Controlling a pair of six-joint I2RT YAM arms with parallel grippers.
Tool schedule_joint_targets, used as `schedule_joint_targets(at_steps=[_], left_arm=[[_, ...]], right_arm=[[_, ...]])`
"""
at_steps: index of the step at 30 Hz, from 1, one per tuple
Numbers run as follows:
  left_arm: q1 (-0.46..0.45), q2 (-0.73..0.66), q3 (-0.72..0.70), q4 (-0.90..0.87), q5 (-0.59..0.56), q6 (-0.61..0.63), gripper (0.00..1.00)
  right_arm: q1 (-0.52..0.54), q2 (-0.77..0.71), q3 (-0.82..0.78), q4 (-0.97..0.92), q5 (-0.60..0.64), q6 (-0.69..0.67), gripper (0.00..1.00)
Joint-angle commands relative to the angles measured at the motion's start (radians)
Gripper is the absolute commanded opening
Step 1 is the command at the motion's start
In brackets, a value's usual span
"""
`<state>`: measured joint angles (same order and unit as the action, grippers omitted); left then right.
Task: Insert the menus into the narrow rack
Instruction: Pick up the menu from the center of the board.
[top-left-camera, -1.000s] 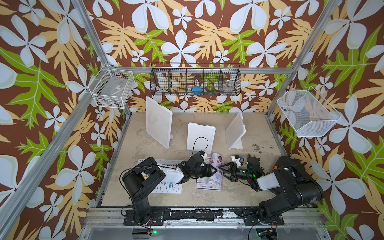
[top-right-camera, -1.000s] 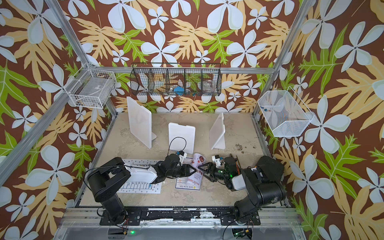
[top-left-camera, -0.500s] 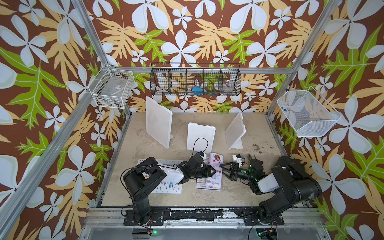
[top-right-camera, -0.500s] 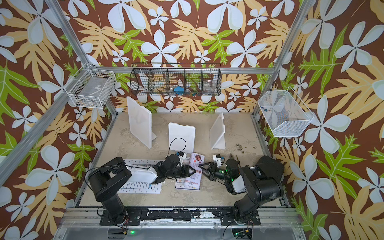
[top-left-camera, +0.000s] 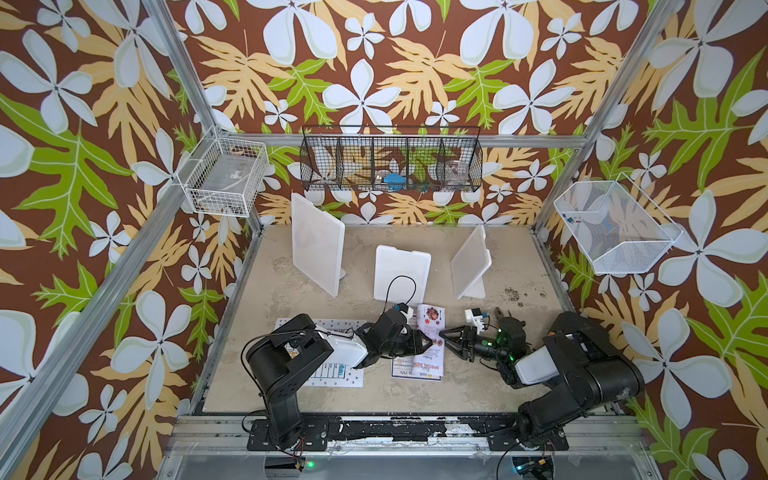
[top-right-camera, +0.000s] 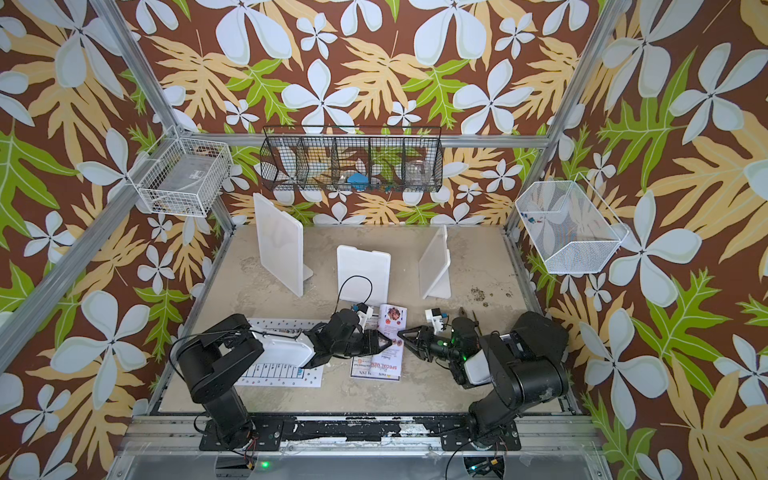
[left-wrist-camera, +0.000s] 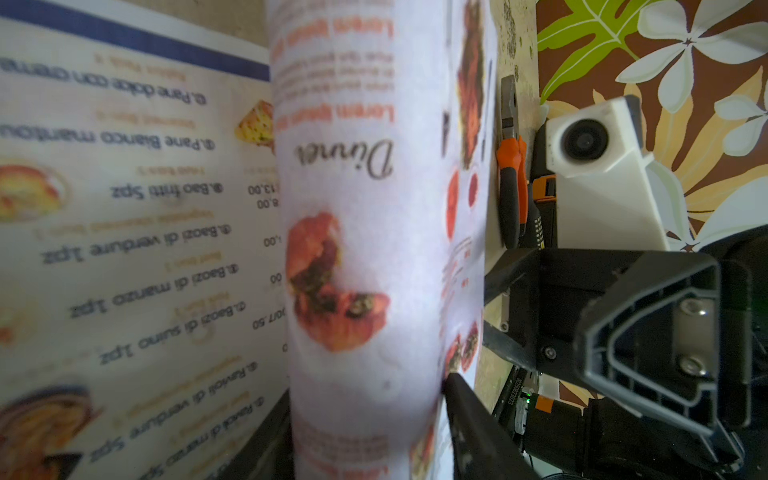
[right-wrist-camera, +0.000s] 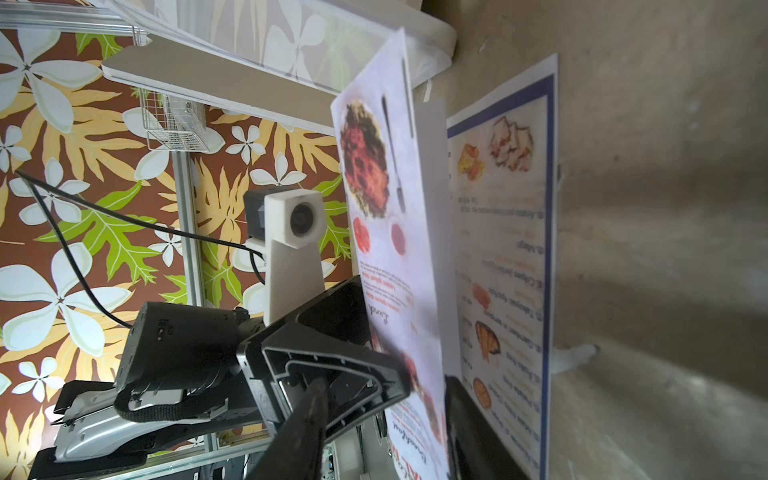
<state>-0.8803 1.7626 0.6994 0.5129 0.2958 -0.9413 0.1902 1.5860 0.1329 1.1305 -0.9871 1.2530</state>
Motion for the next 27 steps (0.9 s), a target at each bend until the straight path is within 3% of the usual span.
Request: schedule_joint_targets(at_steps=[1,11,16,20,27], left_arm=[[0.001,-0.002,-0.001,0.029,0.011,-0.001,0.54],[0.001,-0.008,0.003,0.018,0.007,0.005,0.54],[0.001,-0.028,0.009,-0.008,-0.013,0.021,0.54],[0.003,-0.073,0.018,-0.058,-0.052,0.048,0.58],[0.016,-0.198,0.053,-0.215,-0.167,0.136,0.79]], right_arm=[[0.001,0.006,0.006,-0.006,0.001,-0.039,0.41],[0.002,-0.012,0.032,-0.125,0.019,-0.122,0.13],[0.001,-0.089,0.072,-0.332,0.053,-0.245,0.01],[0.001,-0.187,0.139,-0.597,0.116,-0.405,0.00],[0.002,-0.374,0.289,-1.021,0.287,-0.686,0.00]])
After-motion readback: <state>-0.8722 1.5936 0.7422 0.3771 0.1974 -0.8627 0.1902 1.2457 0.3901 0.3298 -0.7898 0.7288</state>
